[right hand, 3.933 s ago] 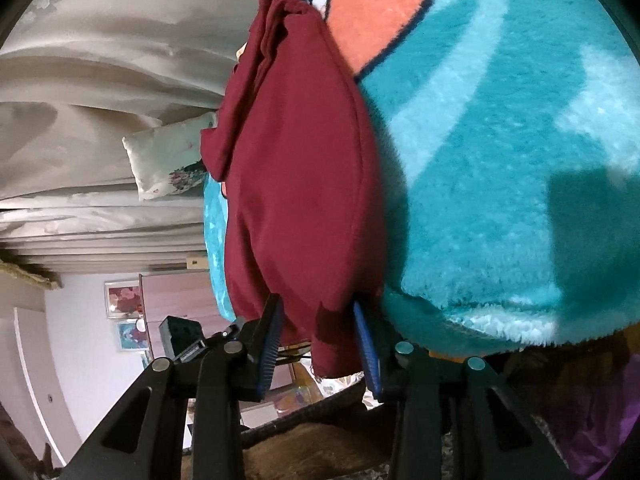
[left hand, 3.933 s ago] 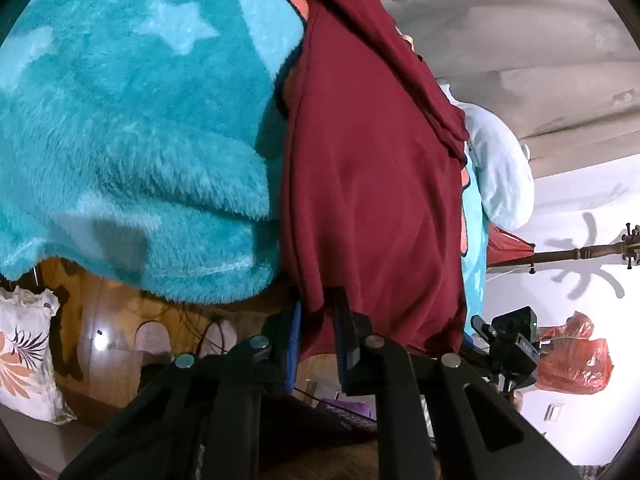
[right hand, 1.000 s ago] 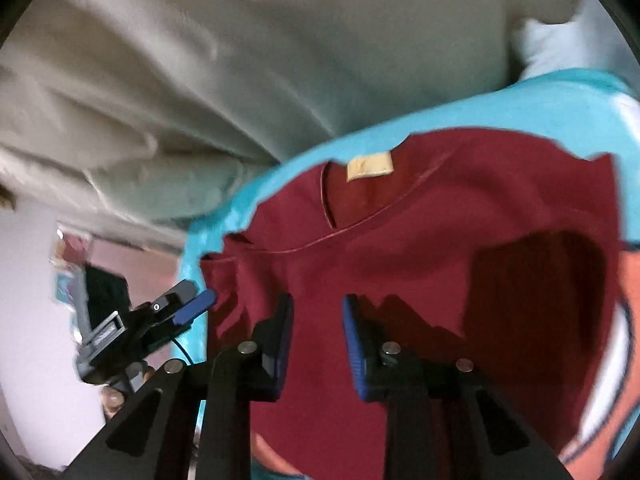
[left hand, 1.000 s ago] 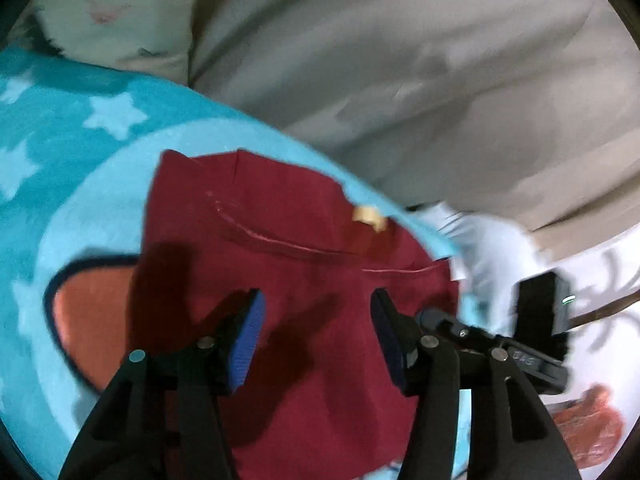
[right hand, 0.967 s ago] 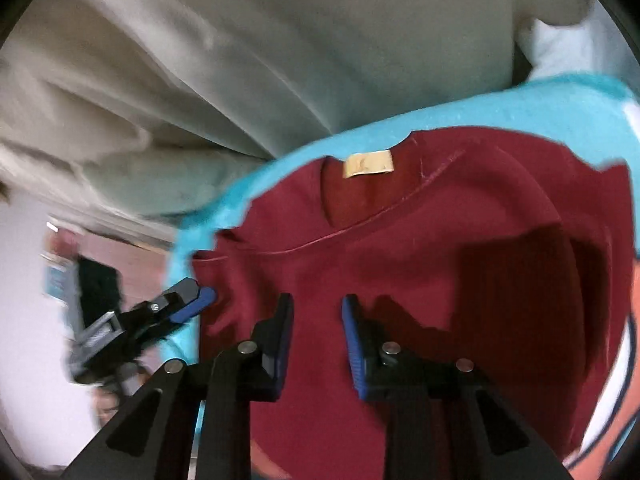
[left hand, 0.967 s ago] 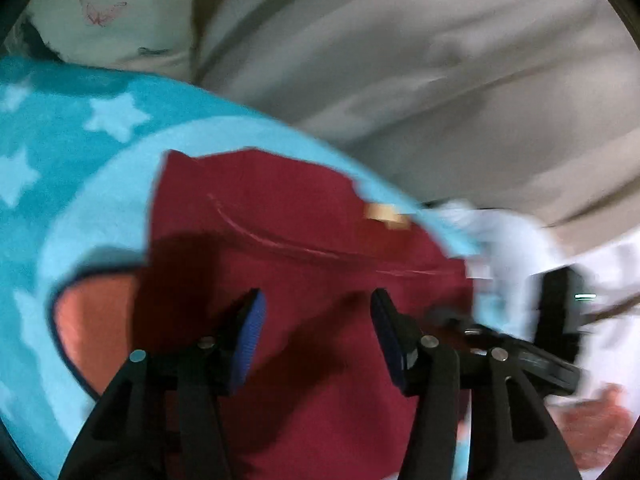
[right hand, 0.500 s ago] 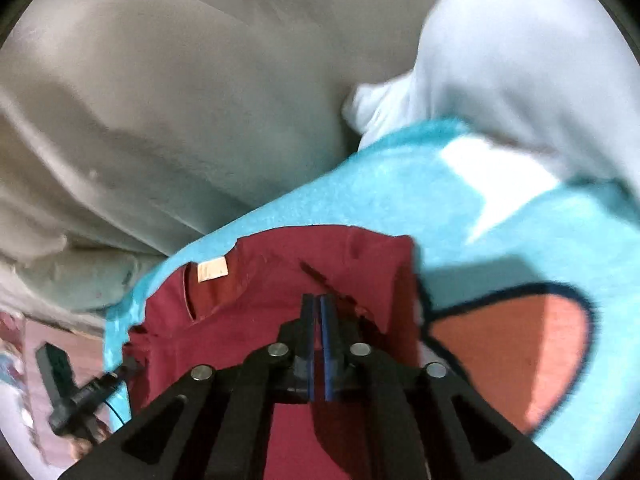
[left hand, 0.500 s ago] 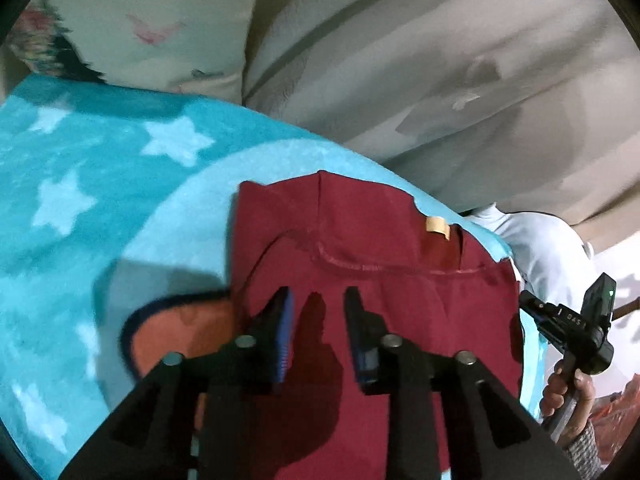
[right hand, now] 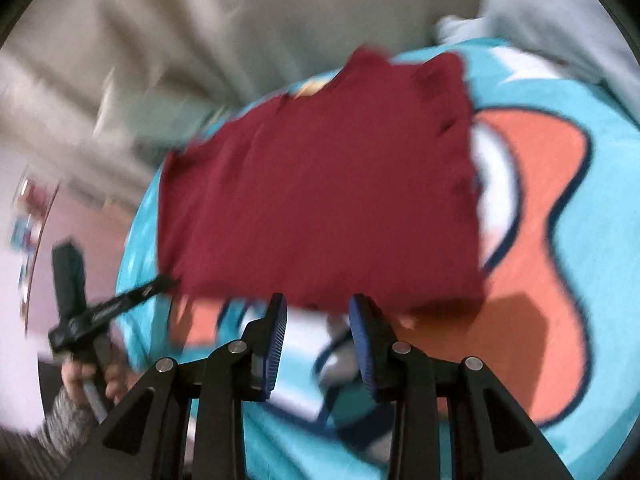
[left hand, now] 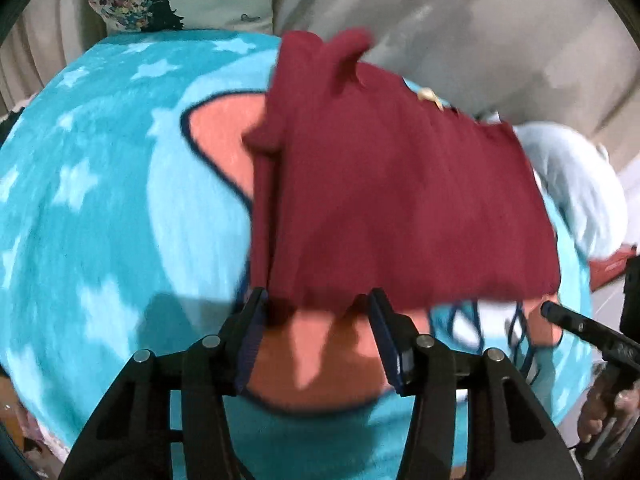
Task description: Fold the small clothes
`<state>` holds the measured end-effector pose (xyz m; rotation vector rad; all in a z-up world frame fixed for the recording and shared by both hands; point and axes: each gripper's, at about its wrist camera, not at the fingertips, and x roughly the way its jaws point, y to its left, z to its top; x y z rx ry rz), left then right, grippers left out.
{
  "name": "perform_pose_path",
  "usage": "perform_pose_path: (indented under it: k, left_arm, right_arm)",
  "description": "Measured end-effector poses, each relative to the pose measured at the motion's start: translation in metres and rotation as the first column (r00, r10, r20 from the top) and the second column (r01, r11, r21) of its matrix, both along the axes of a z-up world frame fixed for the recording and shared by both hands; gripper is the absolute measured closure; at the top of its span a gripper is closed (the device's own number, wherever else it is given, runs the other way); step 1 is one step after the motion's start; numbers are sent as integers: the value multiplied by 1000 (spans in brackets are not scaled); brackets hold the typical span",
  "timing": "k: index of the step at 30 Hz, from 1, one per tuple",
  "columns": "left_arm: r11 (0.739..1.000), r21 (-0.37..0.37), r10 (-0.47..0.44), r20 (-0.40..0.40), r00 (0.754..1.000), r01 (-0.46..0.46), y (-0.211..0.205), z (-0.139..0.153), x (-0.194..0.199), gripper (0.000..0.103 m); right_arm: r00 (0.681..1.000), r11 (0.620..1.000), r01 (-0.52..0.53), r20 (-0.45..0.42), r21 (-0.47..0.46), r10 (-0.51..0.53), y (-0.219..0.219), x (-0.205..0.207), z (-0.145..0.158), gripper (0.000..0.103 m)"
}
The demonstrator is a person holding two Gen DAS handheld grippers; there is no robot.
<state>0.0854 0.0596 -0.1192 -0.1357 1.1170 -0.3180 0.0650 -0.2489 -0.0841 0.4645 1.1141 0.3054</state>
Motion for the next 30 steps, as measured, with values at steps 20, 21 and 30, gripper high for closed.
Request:
perform_pose_path:
  k: [20,21,30]
  left_arm:
    - [978,86,207,-219,954,-193,82,-42,-167,62]
    - [975,63,220,-200,955,-211,89,-34,-170,62]
    - [981,-29,191,12,982,-190,74,42,-123,62]
  right_arm:
    - [749,767,-539,-217,349,625,115,-119,-72,67]
    - [756,771,-541,-207,337,621,111,-117,-67,67]
    - [930,917,-333,-82,220,358,39,-76,-16,65]
